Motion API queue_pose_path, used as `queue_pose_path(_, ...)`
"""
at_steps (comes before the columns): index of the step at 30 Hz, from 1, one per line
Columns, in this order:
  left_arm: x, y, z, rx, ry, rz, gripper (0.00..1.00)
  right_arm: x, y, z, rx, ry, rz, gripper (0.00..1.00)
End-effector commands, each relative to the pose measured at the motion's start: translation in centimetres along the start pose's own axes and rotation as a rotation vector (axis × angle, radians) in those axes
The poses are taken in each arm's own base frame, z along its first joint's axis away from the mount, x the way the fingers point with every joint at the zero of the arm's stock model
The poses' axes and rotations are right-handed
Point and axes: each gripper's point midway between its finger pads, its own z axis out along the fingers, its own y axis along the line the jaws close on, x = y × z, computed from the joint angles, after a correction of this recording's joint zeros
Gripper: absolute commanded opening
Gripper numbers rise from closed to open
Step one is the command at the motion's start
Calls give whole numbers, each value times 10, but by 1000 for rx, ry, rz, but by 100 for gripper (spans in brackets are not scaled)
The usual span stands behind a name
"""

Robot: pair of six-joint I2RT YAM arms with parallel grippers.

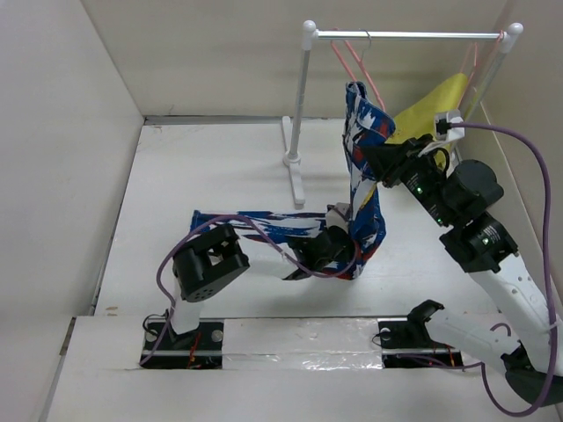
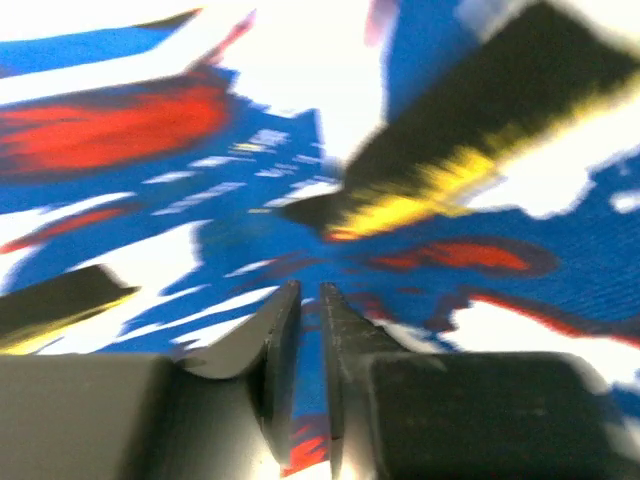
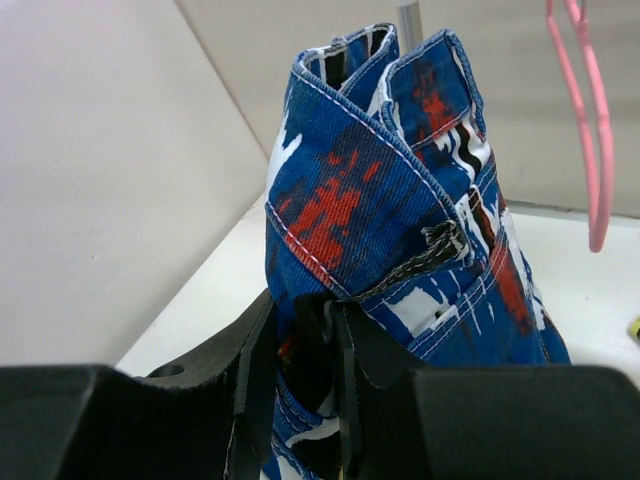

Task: Place the trousers on the hanger
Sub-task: Fold the trousers at the center of the board.

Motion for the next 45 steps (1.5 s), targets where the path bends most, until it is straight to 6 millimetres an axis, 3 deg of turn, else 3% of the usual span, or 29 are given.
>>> queue_pose_path(1, -48, 28, -25, -64, -96, -18, 14, -40, 13, -1, -55, -138, -19, 0)
queue_pose_path(2, -69, 28, -42, -51, -140, -44, 18, -37, 9, 3, -43, -132, -20, 0)
queue_pose_path(4, -82, 66, -63, -133, -174, -71, 25, -21, 9, 13, -73, -84, -25, 0)
queue_pose_path(6, -119, 68, -101, -132, -270, -105, 25, -12, 8, 25, -81, -66, -20, 0)
queue_pose_path(7, -120, 93, -116, -234, -293, -102, 23, -8, 8, 30, -83, -60, -19, 0)
queue_pose_path(8, -145, 87, -146, -222, -376, -129, 22, -3, 10, 35, -92, -46, -15, 0)
queue_pose_path(10, -156, 105, -180, -292, -431, -142, 21, 8, 20, 51, -127, -24, -6, 0)
queue_pose_path(11, -179, 100, -213, -270, -523, -180, 21, 6, 28, 57, -146, -35, -4, 0)
queue_pose_path(14, -210, 108, -269, -260, -635, -213, 21, 22, 46, 82, -170, -11, 10, 0)
queue_pose_path(16, -222, 112, -304, -270, -691, -230, 21, 51, 60, 104, -197, 47, 13, 0)
queue_pose_path(19, -231, 117, -334, -286, -732, -241, 21, 67, 84, 125, -234, 75, 14, 0)
queue_pose_path(20, -236, 117, -348, -283, -767, -249, 20, 91, 88, 140, -238, 115, 11, 0)
queue_pose_path(23, -242, 123, -377, -297, -817, -277, 20, 118, 124, 155, -310, 158, 7, 0)
queue_pose_path(24, -242, 125, -381, -300, -830, -281, 20, 153, 128, 168, -305, 218, -3, 0)
queue_pose_path(26, -242, 130, -392, -308, -857, -294, 20, 175, 161, 172, -354, 252, -10, 0)
queue_pose_path(27, -242, 131, -395, -307, -863, -306, 19, 215, 166, 180, -351, 314, -22, 0)
queue_pose_path(28, -240, 132, -397, -313, -862, -310, 19, 231, 189, 177, -394, 337, -20, 0)
queue_pose_path(30, -238, 136, -402, -320, -868, -324, 19, 273, 209, 174, -434, 410, -50, 20)
queue_pose_path(31, -237, 140, -404, -334, -881, -342, 20, 317, 211, 174, -429, 481, -77, 32)
queue_pose_path(32, -237, 143, -407, -341, -890, -350, 21, 329, 228, 167, -459, 508, -94, 58)
queue_pose_path(34, -234, 149, -411, -365, -895, -367, 25, 351, 230, 164, -469, 560, -106, 69)
queue_pose_path(37, -230, 151, -408, -360, -897, -384, 29, 347, 225, 155, -464, 560, -101, 83)
queue_pose_path(38, -231, 149, -404, -354, -893, -384, 29, 314, 223, 156, -461, 500, -93, 83)
queue_pose_path(40, -230, 149, -396, -361, -880, -383, 30, 304, 192, 151, -410, 492, -100, 83)
queue_pose_path(41, -228, 148, -387, -365, -860, -376, 30, 266, 189, 146, -415, 428, -85, 78)
queue_pose_path(42, -225, 148, -379, -368, -846, -370, 29, 251, 171, 146, -391, 404, -83, 72)
queue_pose_path(43, -222, 148, -368, -361, -838, -366, 29, 257, 151, 137, -363, 423, -91, 62)
queue_pose_path(44, -218, 146, -352, -354, -808, -351, 29, 243, 140, 132, -346, 400, -89, 30)
queue_pose_path(45, -214, 145, -340, -348, -787, -334, 29, 205, 132, 122, -342, 332, -82, 13)
